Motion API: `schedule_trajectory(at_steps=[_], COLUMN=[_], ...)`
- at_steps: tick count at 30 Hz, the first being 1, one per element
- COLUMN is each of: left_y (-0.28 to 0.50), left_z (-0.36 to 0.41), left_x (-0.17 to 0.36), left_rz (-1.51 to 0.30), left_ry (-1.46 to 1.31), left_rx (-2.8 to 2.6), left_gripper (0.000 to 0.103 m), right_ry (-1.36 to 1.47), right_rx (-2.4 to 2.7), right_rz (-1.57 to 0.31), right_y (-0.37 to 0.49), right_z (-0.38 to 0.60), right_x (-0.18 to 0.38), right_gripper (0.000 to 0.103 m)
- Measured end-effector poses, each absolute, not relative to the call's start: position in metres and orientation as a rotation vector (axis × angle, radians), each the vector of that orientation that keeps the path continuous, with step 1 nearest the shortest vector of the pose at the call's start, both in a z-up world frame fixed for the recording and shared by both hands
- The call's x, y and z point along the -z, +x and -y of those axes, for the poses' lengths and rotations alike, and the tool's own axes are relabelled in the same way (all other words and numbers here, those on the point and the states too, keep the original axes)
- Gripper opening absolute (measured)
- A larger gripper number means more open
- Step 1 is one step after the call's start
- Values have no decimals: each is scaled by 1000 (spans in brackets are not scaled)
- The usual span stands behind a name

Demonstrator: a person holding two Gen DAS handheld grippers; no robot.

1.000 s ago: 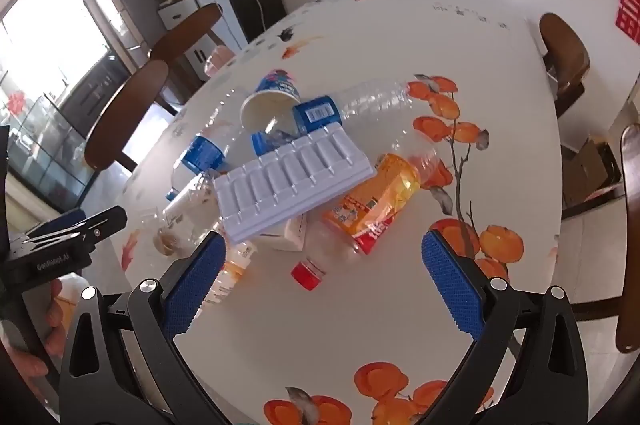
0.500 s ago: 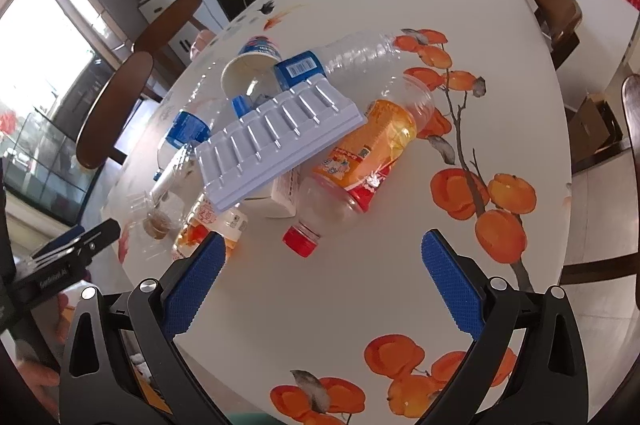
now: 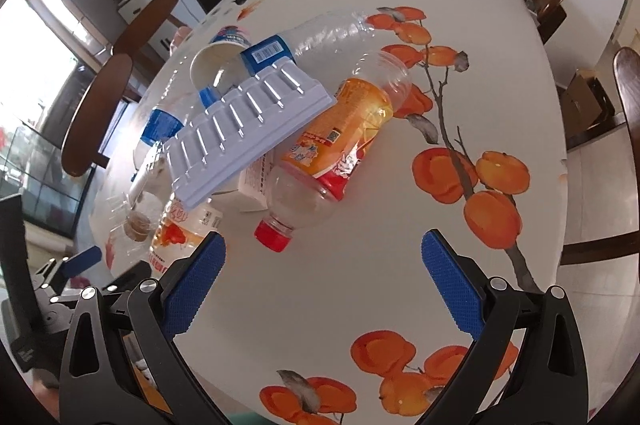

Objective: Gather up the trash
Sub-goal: 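Move the left tool toward the white milk bottle while the right tool approaches the orange bottle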

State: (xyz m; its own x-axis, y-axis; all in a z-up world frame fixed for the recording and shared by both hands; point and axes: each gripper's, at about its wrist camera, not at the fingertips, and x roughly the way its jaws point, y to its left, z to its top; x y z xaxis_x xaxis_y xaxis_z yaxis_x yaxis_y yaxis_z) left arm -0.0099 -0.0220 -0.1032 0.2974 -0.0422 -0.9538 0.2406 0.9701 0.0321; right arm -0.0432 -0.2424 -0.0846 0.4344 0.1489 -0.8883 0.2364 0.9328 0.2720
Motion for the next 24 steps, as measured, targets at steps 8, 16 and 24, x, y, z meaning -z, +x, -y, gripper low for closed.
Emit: schedule_trajectory(at_steps=[8, 16, 24], left_y=[-6, -1, 5], left_z=[28, 31, 34], left_x=[109, 117, 124], left_rz=[-1257, -1283, -1297], left_ry=[185, 181, 163], left_rx=[186, 169, 148], left_gripper=[96, 96, 96], right_ry=[383, 384, 385], right_rx=[37, 23, 13], right_rz=[-1131, -1148, -1172], right_y=[-29, -18, -3], right_z=[248, 252, 256], right_x=[85, 92, 102], right_gripper=[97, 97, 97])
